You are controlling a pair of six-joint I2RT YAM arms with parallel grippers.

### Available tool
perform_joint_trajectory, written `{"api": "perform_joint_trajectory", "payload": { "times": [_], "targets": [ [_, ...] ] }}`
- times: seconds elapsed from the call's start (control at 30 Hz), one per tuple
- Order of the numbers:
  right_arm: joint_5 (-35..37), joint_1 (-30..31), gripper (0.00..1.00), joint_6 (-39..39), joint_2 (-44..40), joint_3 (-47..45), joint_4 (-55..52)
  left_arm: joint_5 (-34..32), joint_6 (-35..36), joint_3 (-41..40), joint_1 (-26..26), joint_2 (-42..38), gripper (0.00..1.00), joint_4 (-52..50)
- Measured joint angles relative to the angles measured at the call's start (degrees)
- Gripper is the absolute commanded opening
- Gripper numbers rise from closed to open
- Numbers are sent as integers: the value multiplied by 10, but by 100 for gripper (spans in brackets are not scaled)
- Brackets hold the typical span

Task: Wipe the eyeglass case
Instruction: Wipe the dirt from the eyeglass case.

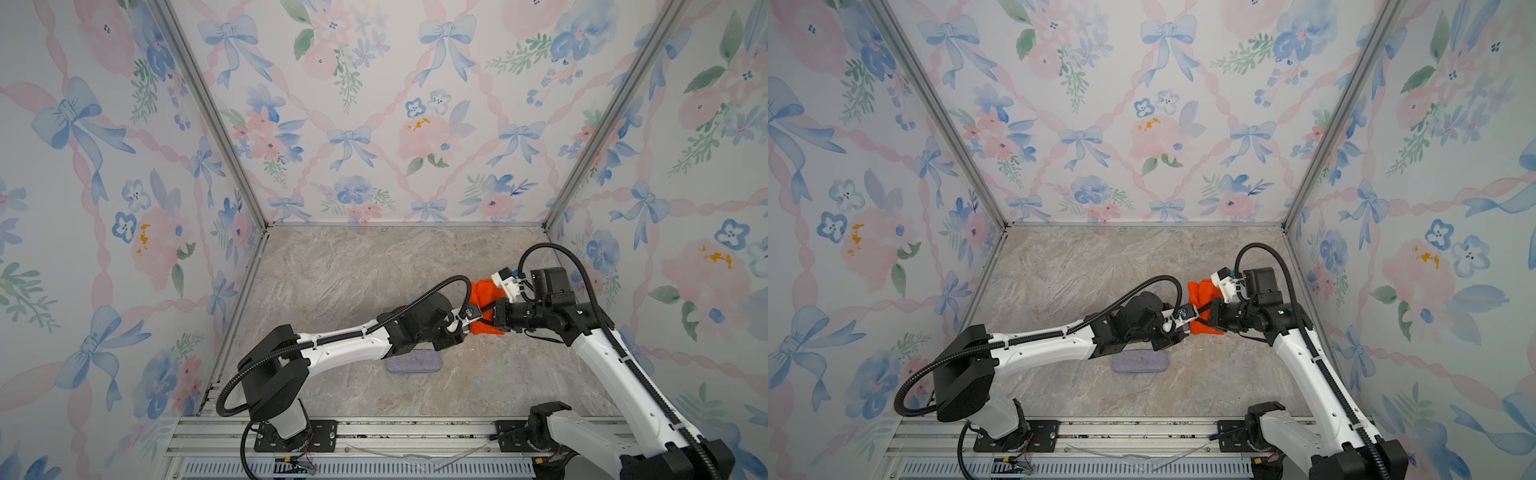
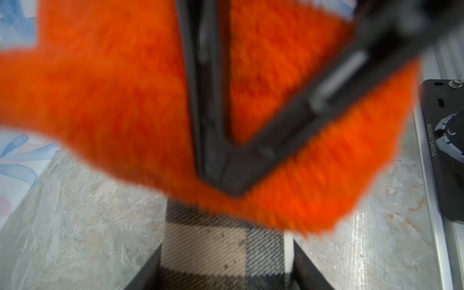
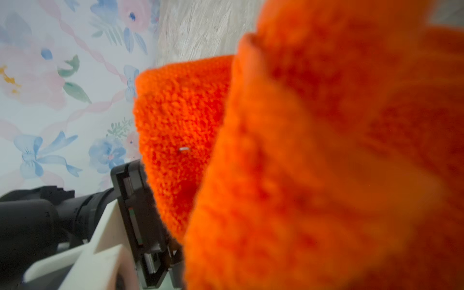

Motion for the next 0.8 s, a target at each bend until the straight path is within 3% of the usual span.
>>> {"api": "perform_joint_trajectory", "payload": {
  "times": [0.07,0.27,0.47,0.57,0.63,0.8],
  "targets": [
    [13,16,0,-5,-7,-1,-2,0,0,0,0,-3,35,5],
    [9,-94,0,-37,-21,0,-34,-5,-2,-1,0,-3,35,-2],
    [24,-6,0,6,-21,-14,22,-5,-9,-2,0,-10,35,-5],
    [0,2,0,29,-20,-32,63,-9,-12,-3,1,-18,34,-17],
    [-14,-22,0,28,-17,-32,62,-11,-12,-3,1,-19,34,-20],
    [-3,-151,0,-1,-19,-1,9,-38,14,-3,-2,-20,34,-37]
  ]
}}
